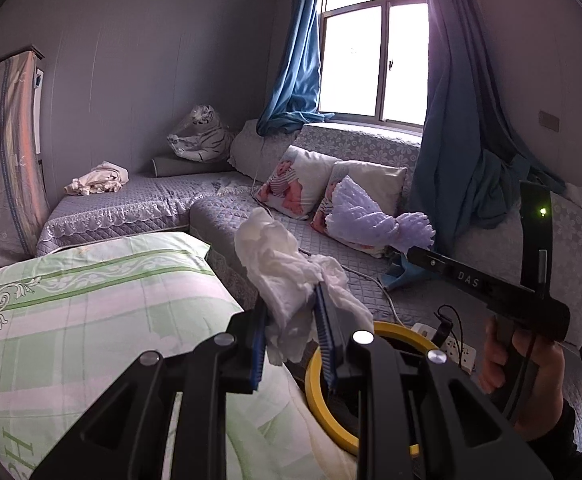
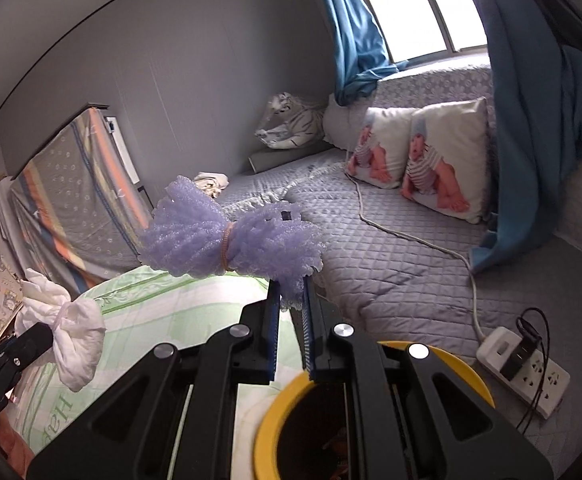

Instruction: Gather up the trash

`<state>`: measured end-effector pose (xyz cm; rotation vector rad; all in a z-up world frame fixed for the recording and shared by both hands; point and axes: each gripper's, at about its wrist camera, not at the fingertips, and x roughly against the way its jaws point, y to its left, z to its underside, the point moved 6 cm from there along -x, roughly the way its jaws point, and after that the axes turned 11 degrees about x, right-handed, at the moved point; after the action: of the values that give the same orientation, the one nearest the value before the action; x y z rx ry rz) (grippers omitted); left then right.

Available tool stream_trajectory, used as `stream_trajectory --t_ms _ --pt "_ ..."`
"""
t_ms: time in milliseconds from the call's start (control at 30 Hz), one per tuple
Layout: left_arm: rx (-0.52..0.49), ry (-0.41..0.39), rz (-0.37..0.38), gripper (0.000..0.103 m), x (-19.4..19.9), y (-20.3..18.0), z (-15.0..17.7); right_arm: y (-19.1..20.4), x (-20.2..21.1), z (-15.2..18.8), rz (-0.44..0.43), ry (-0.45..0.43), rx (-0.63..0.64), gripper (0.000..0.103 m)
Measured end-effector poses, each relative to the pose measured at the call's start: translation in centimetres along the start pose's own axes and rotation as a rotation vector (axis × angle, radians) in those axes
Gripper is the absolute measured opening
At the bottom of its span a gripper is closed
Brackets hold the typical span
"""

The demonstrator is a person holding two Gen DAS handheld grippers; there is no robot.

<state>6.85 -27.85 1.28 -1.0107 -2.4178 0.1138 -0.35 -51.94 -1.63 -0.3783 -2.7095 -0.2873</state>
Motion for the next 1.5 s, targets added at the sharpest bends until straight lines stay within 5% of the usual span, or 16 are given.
stream_trajectory --t_ms 600,1167,1267,1333,1500 --pt "-0.037 0.246 0.053 0.021 -9.8 -4.8 6.1 -8.4 -0.9 7.5 0.222 0.117 -0.108 0.01" --pt "-0.032 0.399 0.084 0.024 -14.6 -5.7 10.8 -10.4 -4.5 13.0 0.18 0.287 -0.206 0.013" --pt "-0.011 0.405 0.081 0.037 -14.7 -5.3 11.0 -10.7 -4.5 13.1 0.189 0.289 -0.221 0.026" --pt "0.024 0.412 0.073 0.05 -14.8 -4.6 11.0 -11.0 -4.2 13.0 0.208 0.279 -0.237 0.047" --pt "0.076 0.388 0.053 0.06 -14.2 -2.8 10.1 -11.7 -3.4 12.5 0.241 0.258 -0.254 0.048"
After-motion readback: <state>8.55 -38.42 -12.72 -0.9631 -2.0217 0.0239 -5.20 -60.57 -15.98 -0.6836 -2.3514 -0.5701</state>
